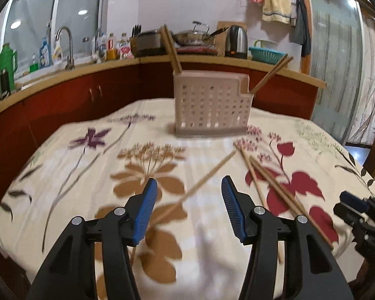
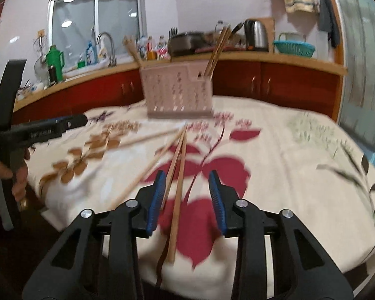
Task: Organize utensils
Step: 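Close the right gripper on a wooden chopstick while the left tool moves over the table, then lower the left gripper onto a wooden chopstick and close it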
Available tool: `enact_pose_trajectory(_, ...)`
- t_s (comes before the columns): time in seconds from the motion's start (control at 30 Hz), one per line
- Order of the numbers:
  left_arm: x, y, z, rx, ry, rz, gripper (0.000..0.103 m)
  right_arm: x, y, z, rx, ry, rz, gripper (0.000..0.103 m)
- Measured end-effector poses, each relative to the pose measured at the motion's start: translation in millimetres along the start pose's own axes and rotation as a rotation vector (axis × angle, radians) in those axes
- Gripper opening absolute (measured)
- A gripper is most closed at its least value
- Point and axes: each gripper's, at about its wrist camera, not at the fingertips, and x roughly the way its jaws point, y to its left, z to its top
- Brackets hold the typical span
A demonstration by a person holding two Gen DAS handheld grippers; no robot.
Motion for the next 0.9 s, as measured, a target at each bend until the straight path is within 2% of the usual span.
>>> enact_pose_trajectory(0.17, -1, -3, -17, -0.015, 0.033, -0.005, 0.053, 8, 6, -19, -0.022, 0.067, 0.030, 0.031)
enact_pose_trajectory(0.23, -2, -6, -20, -0.011, 0.039, -0.009, 0.053, 16, 5, -25, -0.026, 0.118, 0.022, 0.019)
enact_pose_trajectory(0.3, -1, -10, -22, -0.008, 0.045, -0.017, 0.053, 15, 3, -29, -0.022, 0.119, 0.016, 0.013)
enact_pose_trajectory(0.33, -1, -12, -23, -0.004, 0.046, -0.021, 0.053, 15, 2, -29, -0.022, 0.123, 0.003, 0.007)
enact_pose_trajectory(0.73, 9, -57, -33, 0.045, 0.102, -0.095, 0.053, 10, -25, -28, 0.048, 0.117, -0.089, 0.007)
enact_pose_trajectory(0.9, 20, -80, -42, 0.079, 0.141, -0.128, 0.053, 9, -34, -27, 0.075, 0.113, -0.089, 0.007)
